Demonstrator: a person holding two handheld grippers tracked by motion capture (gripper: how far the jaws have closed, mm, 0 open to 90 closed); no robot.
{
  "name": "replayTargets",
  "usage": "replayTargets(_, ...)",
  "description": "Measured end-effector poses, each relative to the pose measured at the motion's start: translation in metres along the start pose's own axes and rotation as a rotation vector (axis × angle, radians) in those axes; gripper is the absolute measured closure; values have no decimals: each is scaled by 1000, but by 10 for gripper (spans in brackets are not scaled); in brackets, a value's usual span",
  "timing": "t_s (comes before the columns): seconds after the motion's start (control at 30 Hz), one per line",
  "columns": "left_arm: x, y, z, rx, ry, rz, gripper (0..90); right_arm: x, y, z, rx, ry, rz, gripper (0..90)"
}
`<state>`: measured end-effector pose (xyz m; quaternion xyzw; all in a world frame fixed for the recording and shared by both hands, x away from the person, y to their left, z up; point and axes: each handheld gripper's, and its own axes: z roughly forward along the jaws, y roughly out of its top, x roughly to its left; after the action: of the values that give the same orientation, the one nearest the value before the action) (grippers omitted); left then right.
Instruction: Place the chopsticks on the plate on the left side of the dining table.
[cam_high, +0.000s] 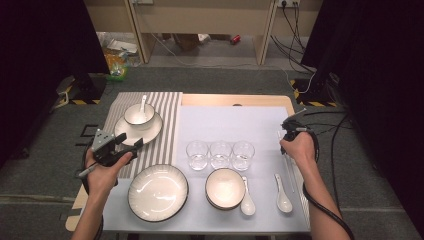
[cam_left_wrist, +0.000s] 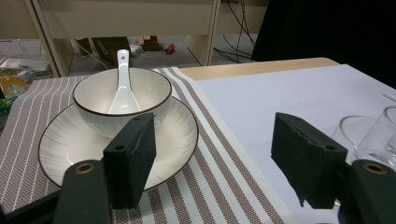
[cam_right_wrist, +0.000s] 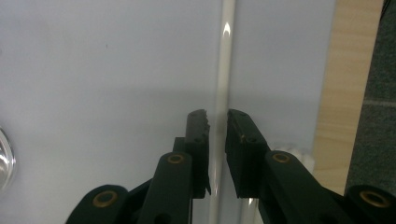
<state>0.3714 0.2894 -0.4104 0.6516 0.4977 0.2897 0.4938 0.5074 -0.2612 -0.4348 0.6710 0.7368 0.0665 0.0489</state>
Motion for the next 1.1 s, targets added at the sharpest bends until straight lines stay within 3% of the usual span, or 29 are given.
replayTargets(0.03,0,0,0,-1,1,1,302,1,-2,3,25,0,15,789)
replayTargets(0.3,0,0,0,1,1,-1,302,-1,-5,9,58,-13,29,794)
replayTargets(0.67,0,0,-1,1,2,-1,302,0,-4,13,71,-20,25,832)
replayTargets(0.77,0,0,-2,-5,2,-1,302,-1,-3,13,82,-8,57,850)
replayTargets(1.1,1,1,-3,-4,3,-3,303,-3,-2,13,97,10,71,855)
